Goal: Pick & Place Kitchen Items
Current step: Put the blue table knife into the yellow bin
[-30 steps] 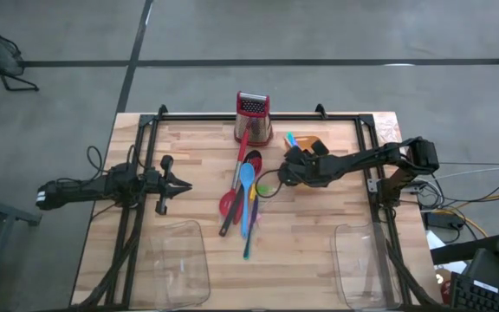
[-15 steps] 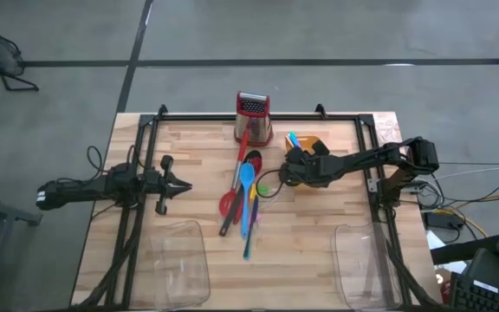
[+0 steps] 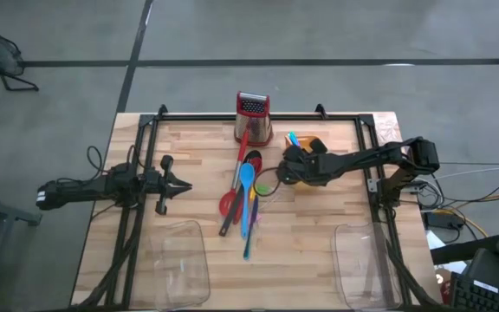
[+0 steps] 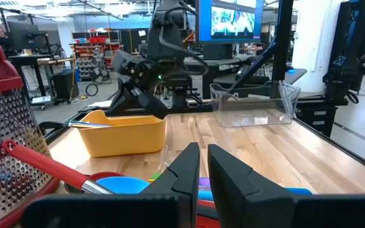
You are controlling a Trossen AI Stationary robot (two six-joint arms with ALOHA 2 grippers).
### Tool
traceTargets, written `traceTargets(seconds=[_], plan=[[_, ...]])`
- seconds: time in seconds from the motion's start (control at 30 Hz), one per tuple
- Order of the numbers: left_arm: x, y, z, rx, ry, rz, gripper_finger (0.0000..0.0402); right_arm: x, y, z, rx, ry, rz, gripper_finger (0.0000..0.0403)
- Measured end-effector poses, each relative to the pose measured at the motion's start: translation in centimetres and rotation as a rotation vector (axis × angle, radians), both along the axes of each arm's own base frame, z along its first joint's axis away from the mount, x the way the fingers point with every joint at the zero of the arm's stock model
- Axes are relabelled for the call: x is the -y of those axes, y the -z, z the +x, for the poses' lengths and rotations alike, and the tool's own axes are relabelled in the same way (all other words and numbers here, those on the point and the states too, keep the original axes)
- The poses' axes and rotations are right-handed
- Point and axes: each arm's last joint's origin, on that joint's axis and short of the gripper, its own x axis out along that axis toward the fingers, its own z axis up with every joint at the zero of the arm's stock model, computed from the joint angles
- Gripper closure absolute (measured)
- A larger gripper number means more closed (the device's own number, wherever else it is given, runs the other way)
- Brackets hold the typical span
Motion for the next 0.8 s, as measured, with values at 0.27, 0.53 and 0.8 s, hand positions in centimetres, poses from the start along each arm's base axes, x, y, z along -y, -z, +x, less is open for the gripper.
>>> traceTargets(seconds=[0.27, 0.53, 0.8], plan=[[0.0, 0.0, 0.0, 0.000, 0.000, 0.000, 0.0362, -0.4, -1.0, 0.7, 0.005, -0.039, -0.006, 0.0394], [0.0, 0.0, 0.0, 0.000, 0.000, 0.000, 0.0362, -1.3, -1.7, 1.1, 0.020, -0.071, 0.016, 0.0394], [0.0, 0.0, 0.0, 0.000, 0.000, 0.000, 0.0362, -4.5, -2.7, 2.7, 0.040, -0.365, 0.122, 0.0394]])
